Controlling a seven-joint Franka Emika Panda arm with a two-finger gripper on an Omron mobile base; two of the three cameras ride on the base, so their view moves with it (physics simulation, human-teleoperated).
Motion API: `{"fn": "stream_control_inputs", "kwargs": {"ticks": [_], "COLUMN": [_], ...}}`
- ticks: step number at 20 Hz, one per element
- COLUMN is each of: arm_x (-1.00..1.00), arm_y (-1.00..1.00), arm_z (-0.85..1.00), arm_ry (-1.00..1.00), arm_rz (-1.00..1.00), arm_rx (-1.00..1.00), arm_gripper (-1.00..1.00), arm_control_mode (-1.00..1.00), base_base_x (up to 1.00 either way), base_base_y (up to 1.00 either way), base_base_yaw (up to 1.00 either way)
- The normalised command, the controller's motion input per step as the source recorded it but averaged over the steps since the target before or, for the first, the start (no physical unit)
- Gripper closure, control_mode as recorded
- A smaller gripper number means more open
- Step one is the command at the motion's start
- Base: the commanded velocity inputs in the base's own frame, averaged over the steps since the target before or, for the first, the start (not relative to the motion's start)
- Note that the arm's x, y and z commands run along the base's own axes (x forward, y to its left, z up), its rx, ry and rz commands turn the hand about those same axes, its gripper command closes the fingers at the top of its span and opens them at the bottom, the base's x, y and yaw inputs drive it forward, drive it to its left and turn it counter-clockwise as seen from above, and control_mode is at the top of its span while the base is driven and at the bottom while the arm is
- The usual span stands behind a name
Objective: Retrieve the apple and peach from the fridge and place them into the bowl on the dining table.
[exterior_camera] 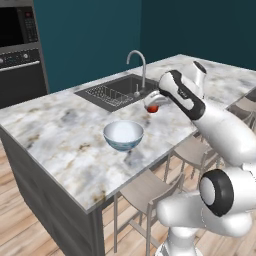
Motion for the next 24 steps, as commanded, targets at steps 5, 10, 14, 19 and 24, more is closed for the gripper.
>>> {"fn": "stream_control_inputs", "kwargs": {"ticks": [5,10,14,19,24], "arm_x": [0.12,0.0,0.0,0.0,0.12], "arm_y": [0.19,0.06,0.04,0.16,0.3], "arm_z": [-0.22,-0.18,-0.33,-0.31,-0.16], "arm_ry": [0.04,-0.09,-0.21,-0.23,0.01], "arm_rz": [0.02,-0.03,-0.19,-0.25,-0.13], "arm_rx": [-0.01,-0.03,-0.09,-0.12,-0.03], "arm_gripper": [1.0,1.0,1.0,1.0,1.0], "arm_control_mode": [-1.0,-1.0,-1.0,-1.0,-1.0], "base_base_x": [0.0,0.0,0.0,0.0,0.0], "base_base_y": [0.0,0.0,0.0,0.0,0.0], "base_base_yaw": [0.0,0.0,0.0,0.0,0.0]}}
